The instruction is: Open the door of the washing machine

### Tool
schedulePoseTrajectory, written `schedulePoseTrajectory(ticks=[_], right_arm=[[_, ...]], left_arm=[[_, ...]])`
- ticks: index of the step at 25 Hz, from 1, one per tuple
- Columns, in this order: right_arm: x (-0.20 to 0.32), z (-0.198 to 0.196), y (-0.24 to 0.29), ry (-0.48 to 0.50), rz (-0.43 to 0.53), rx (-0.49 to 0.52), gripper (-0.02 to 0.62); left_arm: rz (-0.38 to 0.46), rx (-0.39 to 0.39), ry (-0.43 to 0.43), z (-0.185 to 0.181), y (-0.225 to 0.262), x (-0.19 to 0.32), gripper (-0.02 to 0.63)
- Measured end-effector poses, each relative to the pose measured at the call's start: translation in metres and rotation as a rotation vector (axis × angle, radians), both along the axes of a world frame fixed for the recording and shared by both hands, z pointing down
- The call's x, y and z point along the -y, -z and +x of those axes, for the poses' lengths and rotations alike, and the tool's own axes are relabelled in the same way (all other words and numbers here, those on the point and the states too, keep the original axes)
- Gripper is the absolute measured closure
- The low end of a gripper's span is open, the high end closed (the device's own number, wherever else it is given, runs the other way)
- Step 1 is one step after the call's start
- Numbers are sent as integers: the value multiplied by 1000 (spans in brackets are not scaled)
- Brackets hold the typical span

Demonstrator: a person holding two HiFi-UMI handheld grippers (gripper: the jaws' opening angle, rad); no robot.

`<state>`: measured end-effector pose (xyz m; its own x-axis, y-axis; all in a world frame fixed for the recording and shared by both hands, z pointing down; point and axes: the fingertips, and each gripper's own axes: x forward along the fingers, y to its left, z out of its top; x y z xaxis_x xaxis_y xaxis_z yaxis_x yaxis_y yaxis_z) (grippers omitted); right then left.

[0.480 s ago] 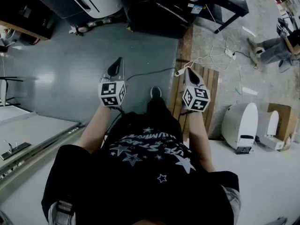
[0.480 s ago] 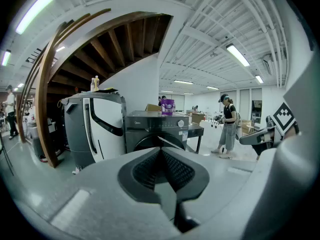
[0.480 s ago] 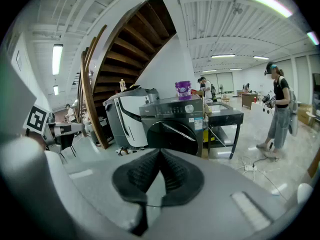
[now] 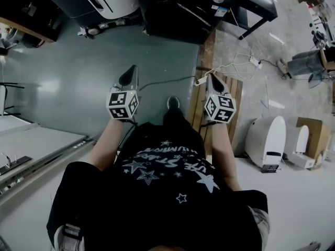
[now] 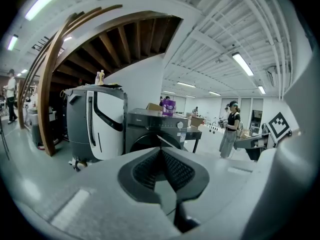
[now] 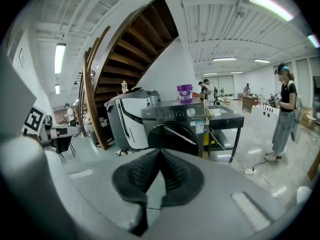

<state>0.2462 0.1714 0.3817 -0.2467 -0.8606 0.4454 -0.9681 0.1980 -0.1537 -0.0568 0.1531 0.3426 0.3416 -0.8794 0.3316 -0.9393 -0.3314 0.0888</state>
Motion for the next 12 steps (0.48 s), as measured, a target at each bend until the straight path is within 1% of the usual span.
schedulePoseTrajectory(ticks=[3, 6, 8, 10, 12], right_arm=[[-5, -2, 6, -10, 18, 10, 591], [-12, -12, 9, 12, 23, 31, 591], [-17, -12, 6, 17, 14, 30, 591], [-18, -7, -2, 20, -5, 29, 541], [-12, -3, -13, 27, -27, 35, 463]], left_arm=[[-13, -15, 7, -8, -3, -5, 595], [-26, -50, 12, -16, -5, -7, 595], [-29, -50, 5, -16, -7, -8, 595], [-32, -42, -4, -13, -12, -5, 595], [-45, -46, 2, -10, -17, 0, 595]])
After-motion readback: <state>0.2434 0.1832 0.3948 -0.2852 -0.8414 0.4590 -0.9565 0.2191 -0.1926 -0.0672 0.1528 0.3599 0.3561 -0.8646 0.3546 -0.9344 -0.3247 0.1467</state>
